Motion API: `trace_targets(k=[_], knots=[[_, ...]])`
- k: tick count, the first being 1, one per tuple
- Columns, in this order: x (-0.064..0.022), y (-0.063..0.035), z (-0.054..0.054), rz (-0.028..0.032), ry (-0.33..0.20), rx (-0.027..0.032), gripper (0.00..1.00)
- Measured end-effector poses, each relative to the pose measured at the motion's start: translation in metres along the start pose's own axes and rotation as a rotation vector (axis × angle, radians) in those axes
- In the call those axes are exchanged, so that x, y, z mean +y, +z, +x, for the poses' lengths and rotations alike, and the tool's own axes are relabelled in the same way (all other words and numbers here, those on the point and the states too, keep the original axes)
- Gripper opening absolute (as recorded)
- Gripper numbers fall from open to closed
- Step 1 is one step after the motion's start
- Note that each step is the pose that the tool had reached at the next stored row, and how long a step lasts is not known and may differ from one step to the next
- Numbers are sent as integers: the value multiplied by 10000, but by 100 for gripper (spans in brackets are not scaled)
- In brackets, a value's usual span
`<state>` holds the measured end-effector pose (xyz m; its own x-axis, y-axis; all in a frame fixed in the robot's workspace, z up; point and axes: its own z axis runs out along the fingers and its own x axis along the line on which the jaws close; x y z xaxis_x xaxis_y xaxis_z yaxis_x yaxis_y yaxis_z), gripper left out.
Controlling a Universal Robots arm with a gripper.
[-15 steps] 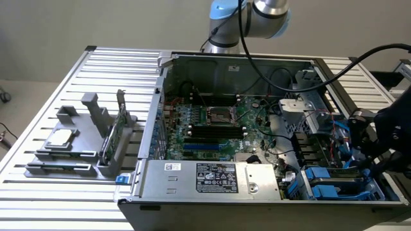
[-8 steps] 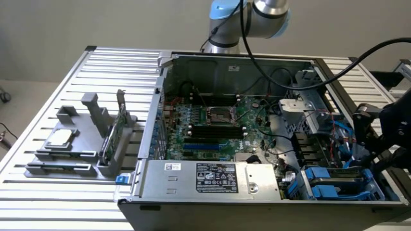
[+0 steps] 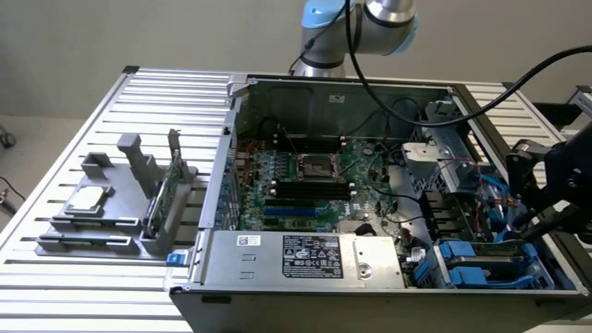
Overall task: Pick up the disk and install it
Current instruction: 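Insert the first disk wire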
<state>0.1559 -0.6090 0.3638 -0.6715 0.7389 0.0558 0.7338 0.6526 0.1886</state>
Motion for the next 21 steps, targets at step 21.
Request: trace_targets(k=[21], knots=[[-95, 163, -78, -144, 1080, 1, 34]])
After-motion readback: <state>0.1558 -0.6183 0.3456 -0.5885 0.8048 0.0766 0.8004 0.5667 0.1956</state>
